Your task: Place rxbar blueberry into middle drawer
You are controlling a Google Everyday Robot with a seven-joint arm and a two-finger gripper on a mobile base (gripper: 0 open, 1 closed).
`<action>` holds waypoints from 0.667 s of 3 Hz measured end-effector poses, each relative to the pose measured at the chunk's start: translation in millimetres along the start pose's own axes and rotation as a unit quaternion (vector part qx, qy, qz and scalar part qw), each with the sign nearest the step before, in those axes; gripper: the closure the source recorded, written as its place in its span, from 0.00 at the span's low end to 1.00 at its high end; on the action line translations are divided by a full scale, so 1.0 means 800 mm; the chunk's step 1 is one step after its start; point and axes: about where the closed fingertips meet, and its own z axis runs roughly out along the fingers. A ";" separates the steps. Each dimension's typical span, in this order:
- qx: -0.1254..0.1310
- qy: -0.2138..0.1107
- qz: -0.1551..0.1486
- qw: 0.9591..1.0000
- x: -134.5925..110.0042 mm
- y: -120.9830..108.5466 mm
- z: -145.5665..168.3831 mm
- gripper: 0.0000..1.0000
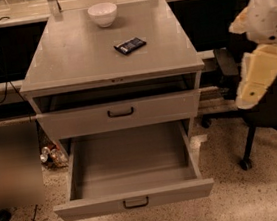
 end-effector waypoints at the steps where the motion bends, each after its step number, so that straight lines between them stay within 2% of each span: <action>1: 0.005 -0.007 0.009 1.000 -0.017 -0.032 0.035 0.00; 2: 0.002 -0.023 0.030 0.999 -0.027 -0.074 0.078 0.00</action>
Offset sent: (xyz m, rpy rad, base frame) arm 0.1319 0.0150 -0.0536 0.1246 -0.0101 -0.0849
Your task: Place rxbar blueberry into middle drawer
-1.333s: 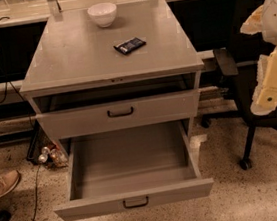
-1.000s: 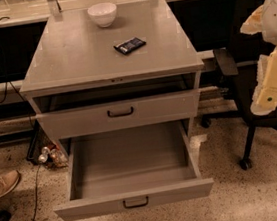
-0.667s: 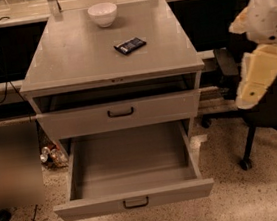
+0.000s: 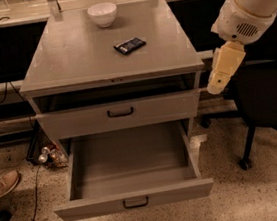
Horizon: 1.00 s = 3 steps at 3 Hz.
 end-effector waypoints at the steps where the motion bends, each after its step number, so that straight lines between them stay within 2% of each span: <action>1: 0.000 0.000 0.000 1.000 0.000 0.000 0.000 0.00; 2: 0.017 -0.034 0.002 0.999 -0.012 -0.033 0.006 0.00; 3: 0.039 -0.092 0.024 0.995 -0.046 -0.090 0.020 0.00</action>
Offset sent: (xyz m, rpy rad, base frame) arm 0.0825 0.0009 0.0183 0.1604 -0.1579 0.0121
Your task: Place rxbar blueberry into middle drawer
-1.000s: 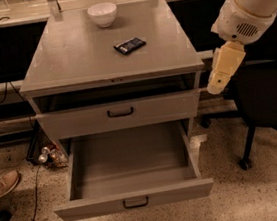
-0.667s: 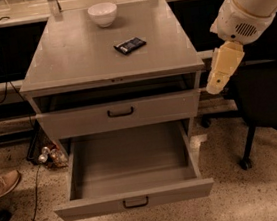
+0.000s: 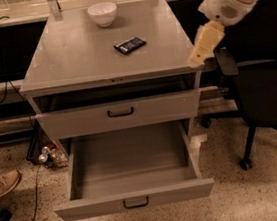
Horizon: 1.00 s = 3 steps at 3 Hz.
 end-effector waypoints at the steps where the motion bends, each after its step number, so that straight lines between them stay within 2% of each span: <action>1: 0.010 -0.051 0.052 0.997 -0.032 -0.049 0.026 0.00; 2: -0.011 -0.087 0.134 0.987 -0.061 -0.077 0.081 0.00; 3: -0.011 -0.089 0.134 0.987 -0.062 -0.077 0.085 0.00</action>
Offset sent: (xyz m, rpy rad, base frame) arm 0.1477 0.0694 -0.0236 0.4550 0.1110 -0.2610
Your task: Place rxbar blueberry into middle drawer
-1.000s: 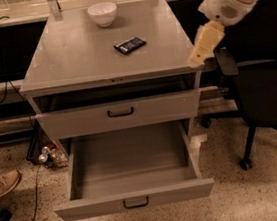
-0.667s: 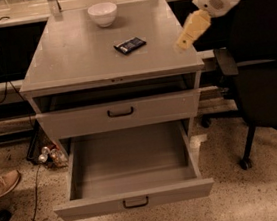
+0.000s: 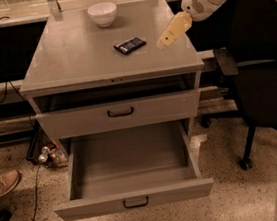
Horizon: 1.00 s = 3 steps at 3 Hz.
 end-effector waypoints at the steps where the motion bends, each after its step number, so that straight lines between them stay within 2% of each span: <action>1: 0.000 -0.008 0.009 1.000 0.000 -0.002 0.016 0.00; 2: -0.002 -0.046 0.044 0.998 -0.021 -0.012 0.071 0.00; 3: 0.017 -0.100 0.073 0.992 -0.058 -0.035 0.129 0.00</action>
Offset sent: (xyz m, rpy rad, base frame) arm 0.1138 0.0638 -0.0504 0.2934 -0.0863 -0.1545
